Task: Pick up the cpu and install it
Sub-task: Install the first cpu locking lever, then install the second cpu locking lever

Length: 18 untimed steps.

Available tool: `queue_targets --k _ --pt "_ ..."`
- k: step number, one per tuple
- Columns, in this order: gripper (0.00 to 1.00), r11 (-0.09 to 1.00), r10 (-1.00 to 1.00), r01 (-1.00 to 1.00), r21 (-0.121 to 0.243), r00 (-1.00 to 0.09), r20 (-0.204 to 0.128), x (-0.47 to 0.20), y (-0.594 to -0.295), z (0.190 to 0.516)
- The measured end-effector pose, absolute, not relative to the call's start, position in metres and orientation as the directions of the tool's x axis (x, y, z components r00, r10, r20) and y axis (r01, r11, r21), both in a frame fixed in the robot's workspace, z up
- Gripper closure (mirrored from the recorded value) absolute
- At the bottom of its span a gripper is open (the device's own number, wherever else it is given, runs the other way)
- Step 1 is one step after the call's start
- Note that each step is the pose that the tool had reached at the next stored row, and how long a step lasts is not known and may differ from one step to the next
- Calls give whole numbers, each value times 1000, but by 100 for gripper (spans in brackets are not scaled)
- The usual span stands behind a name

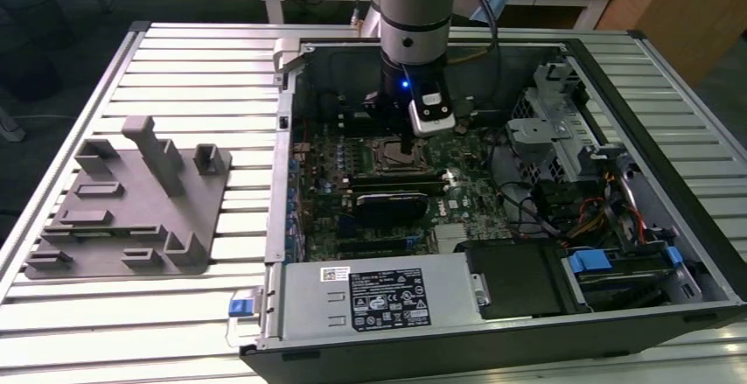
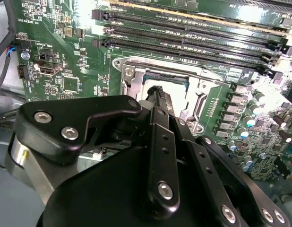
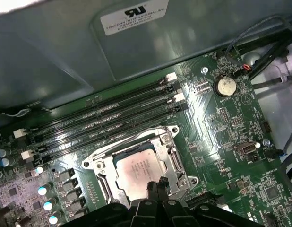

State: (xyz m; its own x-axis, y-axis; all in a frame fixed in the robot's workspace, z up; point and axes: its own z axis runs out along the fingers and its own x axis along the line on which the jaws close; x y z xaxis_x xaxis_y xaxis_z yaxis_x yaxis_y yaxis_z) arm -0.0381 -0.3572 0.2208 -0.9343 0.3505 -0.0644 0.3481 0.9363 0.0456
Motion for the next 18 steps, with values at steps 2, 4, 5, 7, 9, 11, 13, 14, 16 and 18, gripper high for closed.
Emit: queue_targets --k 2,4,5,7,9,11,13,14,16,18 --pt "89 936 350 348 45 -934 -64 -38 -357 222" --pt "89 936 350 348 46 -934 -64 -38 -357 225" --pt "89 936 350 348 46 -934 -64 -38 -357 227" --pt "89 936 351 348 47 -934 -64 -38 -357 231" --pt "89 936 351 348 48 -934 -63 -38 -357 233" --pt "89 936 351 348 49 -934 -63 -38 -357 233" --pt "89 936 351 348 49 -934 -63 -38 -357 233" --pt "89 936 351 348 49 -934 -63 -38 -357 234" --pt "89 936 351 348 49 -934 -63 -38 -357 234" --pt "89 936 350 347 49 -935 -63 -38 -358 234"
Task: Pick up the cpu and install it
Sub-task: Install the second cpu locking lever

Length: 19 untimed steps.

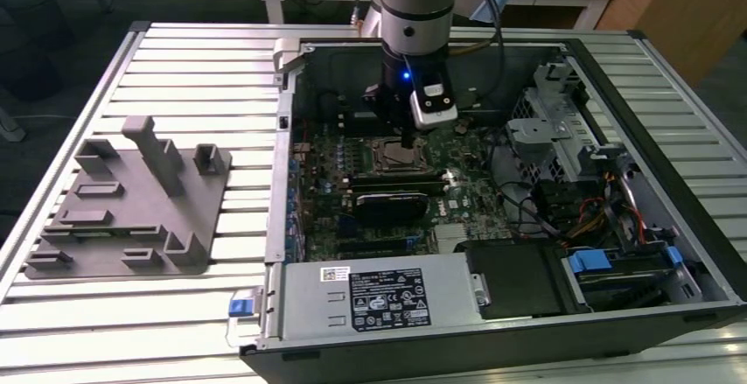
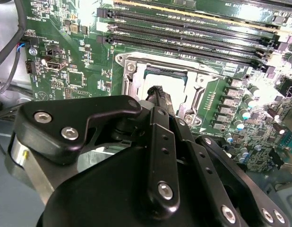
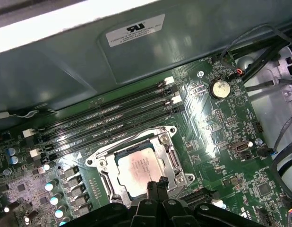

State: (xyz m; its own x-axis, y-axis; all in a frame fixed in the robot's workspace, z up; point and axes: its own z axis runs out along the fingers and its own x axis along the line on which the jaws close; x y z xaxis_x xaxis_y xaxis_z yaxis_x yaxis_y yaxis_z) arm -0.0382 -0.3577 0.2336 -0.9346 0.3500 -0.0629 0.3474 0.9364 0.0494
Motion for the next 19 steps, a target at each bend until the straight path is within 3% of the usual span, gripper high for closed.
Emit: queue_targets --k 19 --pt "89 940 341 339 50 -938 -63 -39 -363 234"
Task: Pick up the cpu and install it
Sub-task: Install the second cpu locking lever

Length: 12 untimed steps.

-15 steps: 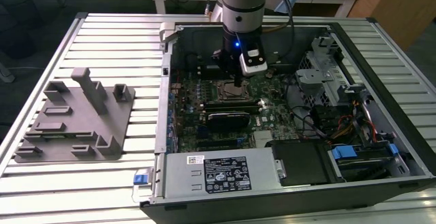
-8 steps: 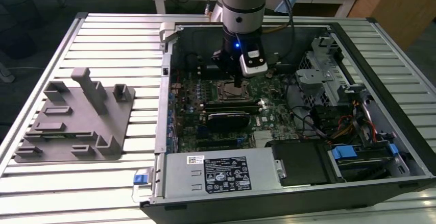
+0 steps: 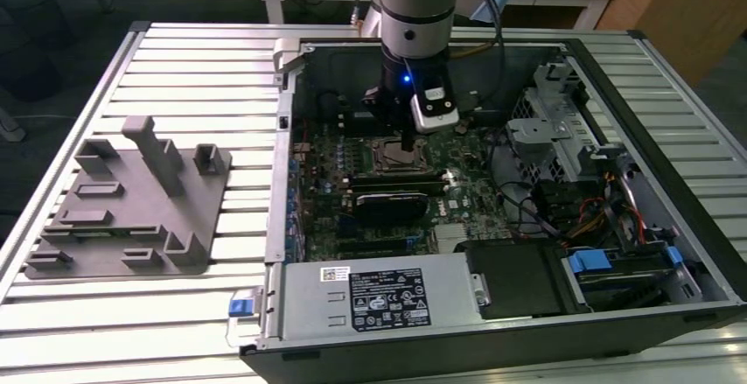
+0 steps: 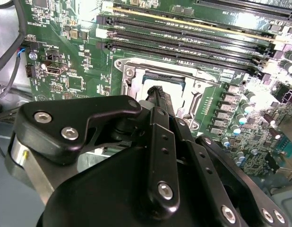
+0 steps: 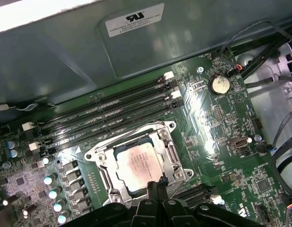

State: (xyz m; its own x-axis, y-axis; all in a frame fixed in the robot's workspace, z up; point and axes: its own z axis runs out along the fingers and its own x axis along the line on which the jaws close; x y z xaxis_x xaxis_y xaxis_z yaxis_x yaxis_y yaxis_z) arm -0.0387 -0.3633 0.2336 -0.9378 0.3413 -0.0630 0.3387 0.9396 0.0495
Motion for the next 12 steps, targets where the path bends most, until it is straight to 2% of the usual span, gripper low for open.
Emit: queue_targets --k 12 --pt "89 942 335 332 50 -940 -63 -39 -369 234"
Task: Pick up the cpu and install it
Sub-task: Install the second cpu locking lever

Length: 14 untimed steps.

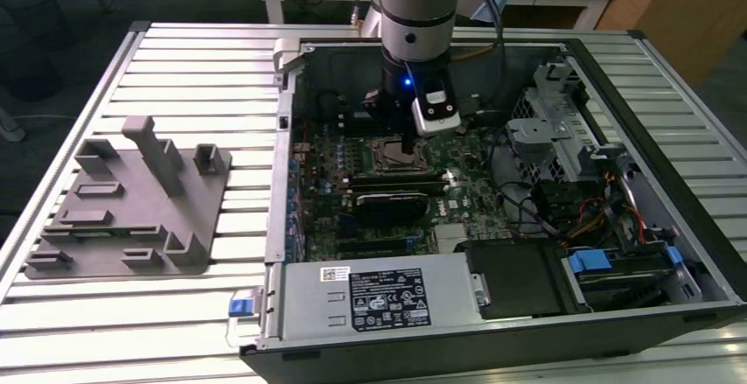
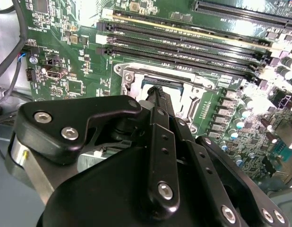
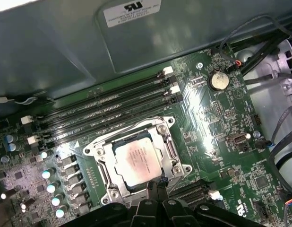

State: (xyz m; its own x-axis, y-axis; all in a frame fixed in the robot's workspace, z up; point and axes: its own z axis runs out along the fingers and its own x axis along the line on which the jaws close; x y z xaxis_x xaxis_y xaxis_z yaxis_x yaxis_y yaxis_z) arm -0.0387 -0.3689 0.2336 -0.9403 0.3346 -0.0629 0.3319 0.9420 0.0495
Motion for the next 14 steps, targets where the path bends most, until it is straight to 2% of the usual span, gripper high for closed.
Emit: queue_targets --k 14 --pt "89 954 299 296 50 -952 -63 -40 -380 234"
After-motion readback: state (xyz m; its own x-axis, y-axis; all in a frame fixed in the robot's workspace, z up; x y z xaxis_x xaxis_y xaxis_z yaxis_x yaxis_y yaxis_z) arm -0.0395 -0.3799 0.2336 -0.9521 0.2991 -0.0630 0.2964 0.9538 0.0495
